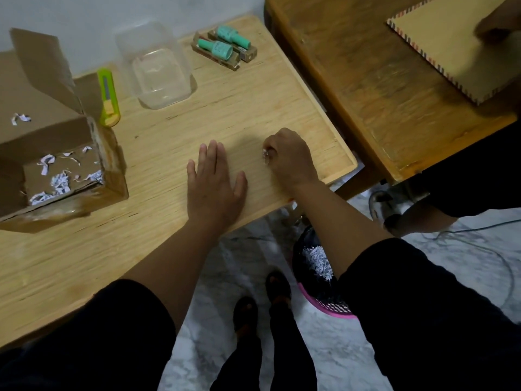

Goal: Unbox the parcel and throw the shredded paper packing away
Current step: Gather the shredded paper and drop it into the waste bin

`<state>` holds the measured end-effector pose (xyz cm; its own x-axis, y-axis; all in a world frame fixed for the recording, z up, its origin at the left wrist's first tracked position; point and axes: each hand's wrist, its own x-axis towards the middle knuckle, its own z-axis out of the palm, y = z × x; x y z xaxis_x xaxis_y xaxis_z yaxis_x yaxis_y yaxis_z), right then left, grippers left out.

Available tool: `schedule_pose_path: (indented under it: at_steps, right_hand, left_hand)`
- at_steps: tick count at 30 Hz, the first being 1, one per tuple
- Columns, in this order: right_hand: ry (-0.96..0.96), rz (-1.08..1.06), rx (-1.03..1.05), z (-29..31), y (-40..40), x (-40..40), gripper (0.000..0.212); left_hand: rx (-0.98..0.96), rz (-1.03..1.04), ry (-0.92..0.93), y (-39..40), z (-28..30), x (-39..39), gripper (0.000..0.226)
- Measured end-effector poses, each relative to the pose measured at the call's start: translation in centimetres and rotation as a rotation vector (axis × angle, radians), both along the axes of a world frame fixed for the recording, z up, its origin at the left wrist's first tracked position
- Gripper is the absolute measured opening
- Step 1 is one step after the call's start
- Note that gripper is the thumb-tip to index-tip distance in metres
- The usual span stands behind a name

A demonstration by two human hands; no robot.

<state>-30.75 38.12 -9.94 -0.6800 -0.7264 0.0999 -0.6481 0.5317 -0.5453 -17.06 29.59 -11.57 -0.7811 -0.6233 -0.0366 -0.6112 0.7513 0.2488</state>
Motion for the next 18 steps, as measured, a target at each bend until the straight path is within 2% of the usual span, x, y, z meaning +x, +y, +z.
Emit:
schedule_pose_path:
  at_steps: [7, 11, 18]
  right_hand:
    - [-0.098, -0.200, -0.129, 1.0, 6.3, 1.3, 0.016]
    - [-0.167, -0.359, -0.170, 1.0, 10.6, 1.9, 0.015]
    - [-0.227, -0.606, -0.019, -1.9, 18.3, 2.9, 0.016]
  left_hand:
    - [0.040, -0.180, -0.024, 0.8, 0.5, -1.0, 0.063]
    - [0.036, -0.305, -0.057, 4.0, 0.6, -3.5, 0.062]
    - [-0.016, -0.334, -0.054, 6.9, 0.0, -5.0, 0.061]
